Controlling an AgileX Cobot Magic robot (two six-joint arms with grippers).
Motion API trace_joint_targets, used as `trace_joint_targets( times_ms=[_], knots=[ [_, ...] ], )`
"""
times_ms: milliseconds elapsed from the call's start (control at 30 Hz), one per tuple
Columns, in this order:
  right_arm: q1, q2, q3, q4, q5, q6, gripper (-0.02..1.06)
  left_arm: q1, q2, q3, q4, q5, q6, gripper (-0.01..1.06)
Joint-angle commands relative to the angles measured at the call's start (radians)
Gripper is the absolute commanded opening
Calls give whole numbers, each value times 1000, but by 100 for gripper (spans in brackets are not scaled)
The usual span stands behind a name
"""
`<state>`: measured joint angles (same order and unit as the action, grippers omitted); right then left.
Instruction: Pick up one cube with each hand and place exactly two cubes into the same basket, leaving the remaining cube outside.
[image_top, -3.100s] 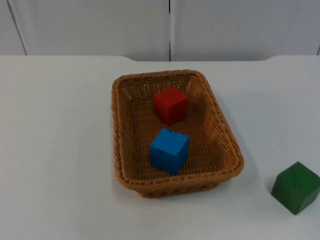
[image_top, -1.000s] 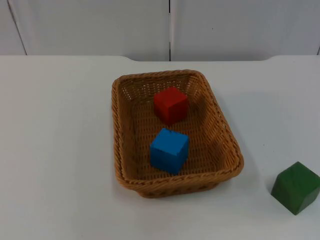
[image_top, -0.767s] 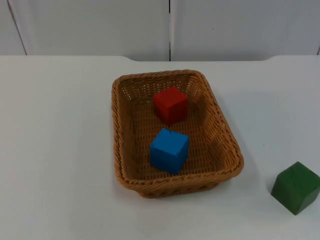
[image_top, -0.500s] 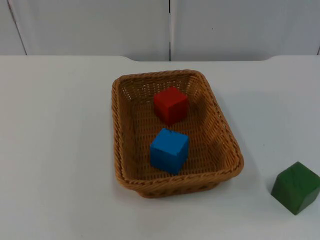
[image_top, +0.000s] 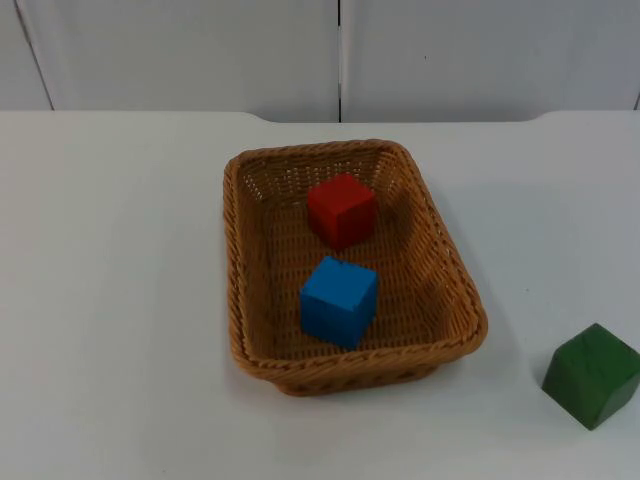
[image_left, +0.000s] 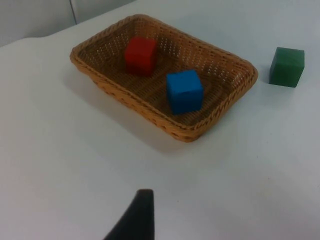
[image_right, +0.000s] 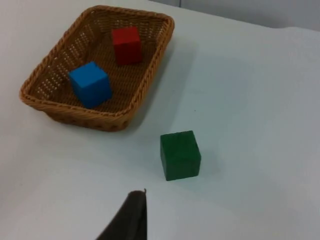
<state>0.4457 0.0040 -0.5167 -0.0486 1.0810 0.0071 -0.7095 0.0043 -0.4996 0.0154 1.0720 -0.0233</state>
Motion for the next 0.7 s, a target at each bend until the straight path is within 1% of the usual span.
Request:
trace_joint_targets(
  times_ms=[0,33,100,200,233,400,433,667],
  knots=[
    [-34,-4,2,2,-3,3,105,2,-4,5,2,2,-7,105],
    [-65,-4,2,2,-3,3,105,2,-4,5,2,2,-7,105],
    [-76,-4,2,2,-3,3,105,2,-4,5,2,2,-7,105],
    [-150,-4,2,2,-3,3,105,2,-4,5,2,2,-7,105],
    [-150,-4,2,2,-3,3,105,2,-4,5,2,2,-7,105],
    [-257,-4,2,2,-3,3,105,2,-4,5,2,2,-7,105],
    [-257,-4,2,2,-3,3,105,2,-4,5,2,2,-7,105],
    [-379,-4,2,2,-3,3,105,2,-4,5,2,2,-7,105]
  ],
)
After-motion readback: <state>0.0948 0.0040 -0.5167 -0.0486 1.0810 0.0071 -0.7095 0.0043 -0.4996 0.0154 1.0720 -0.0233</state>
